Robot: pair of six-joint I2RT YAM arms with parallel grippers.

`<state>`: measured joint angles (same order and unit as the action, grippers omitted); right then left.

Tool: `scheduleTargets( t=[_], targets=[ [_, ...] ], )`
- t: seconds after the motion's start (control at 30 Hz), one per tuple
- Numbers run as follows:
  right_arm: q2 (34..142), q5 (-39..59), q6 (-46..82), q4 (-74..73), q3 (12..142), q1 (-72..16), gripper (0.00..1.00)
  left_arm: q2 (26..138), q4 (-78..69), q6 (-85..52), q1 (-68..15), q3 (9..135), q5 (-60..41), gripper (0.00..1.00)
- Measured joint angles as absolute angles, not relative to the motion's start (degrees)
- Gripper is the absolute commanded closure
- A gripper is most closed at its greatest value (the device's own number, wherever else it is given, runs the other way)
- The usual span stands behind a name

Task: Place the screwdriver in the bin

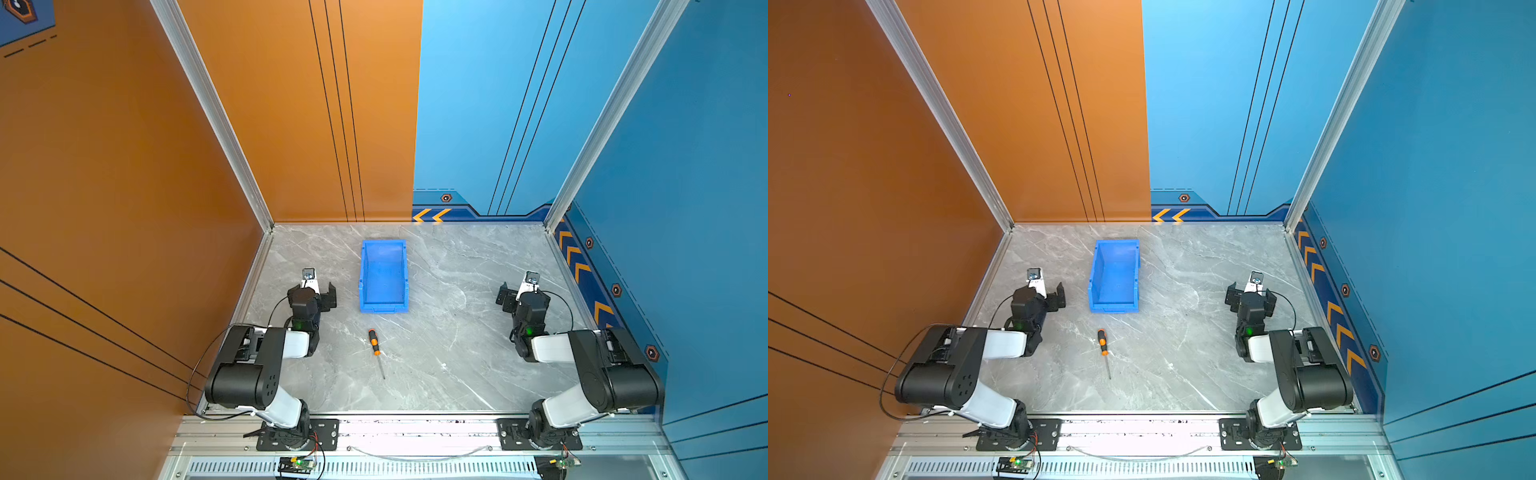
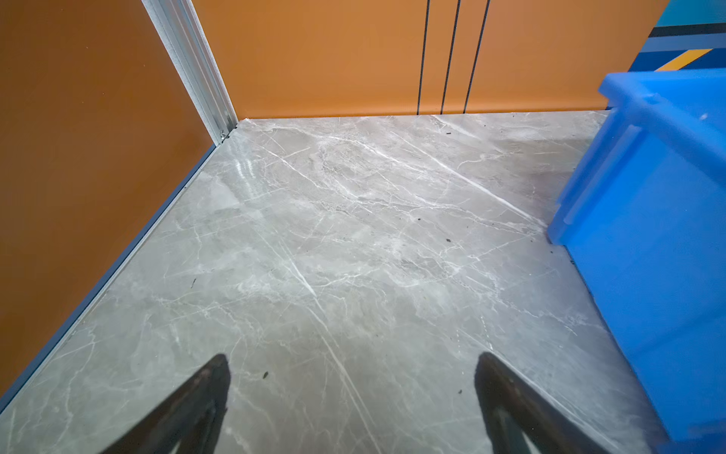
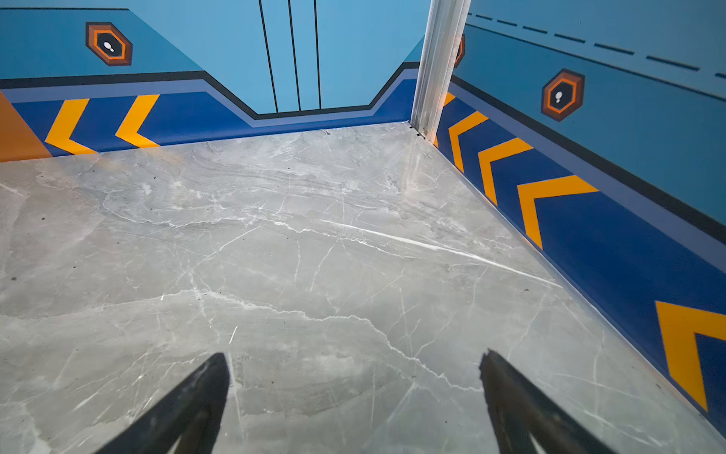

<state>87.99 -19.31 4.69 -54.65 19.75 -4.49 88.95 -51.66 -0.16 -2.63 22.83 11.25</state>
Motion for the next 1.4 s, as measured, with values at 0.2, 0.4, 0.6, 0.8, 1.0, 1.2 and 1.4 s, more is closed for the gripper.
scheduleTargets(
  t=[0.2,0.4,0.6,0.8,1.0,1.2,1.4],
  targets=[
    [87.99,-18.63,4.69,-54.63,19.77,-4.05,0.00,88.95,-51.68,-0.16,-2.63,22.81,11.25,0.02],
    [87.99,-18.22,4.69,-54.63,19.75,-4.08,0.00,88.95,-51.66,-0.16,-2.63,22.81,11.25,0.02],
    [87.99,-18.22,4.69,-54.63,19.77,-4.08,0.00,88.97,-51.68,-0.16,-2.63,22.83,11.25,0.02],
    [87.99,-18.22,4.69,-54.63,19.77,-4.08,0.00,88.97,-51.66,-0.16,-2.63,22.81,11.25,0.02],
    [87.99,-18.22,4.69,-54.63,19.77,-4.08,0.00,88.95,-51.68,-0.16,-2.63,22.83,11.25,0.02],
    [87.99,-18.22,4.69,-54.63,19.77,-4.08,0.00,88.97,-51.68,-0.16,-2.63,22.83,11.25,0.02],
    [87.99,-18.22,4.69,-54.63,19.77,-4.08,0.00,88.97,-51.66,-0.16,-2.63,22.81,11.25,0.02]
  ],
)
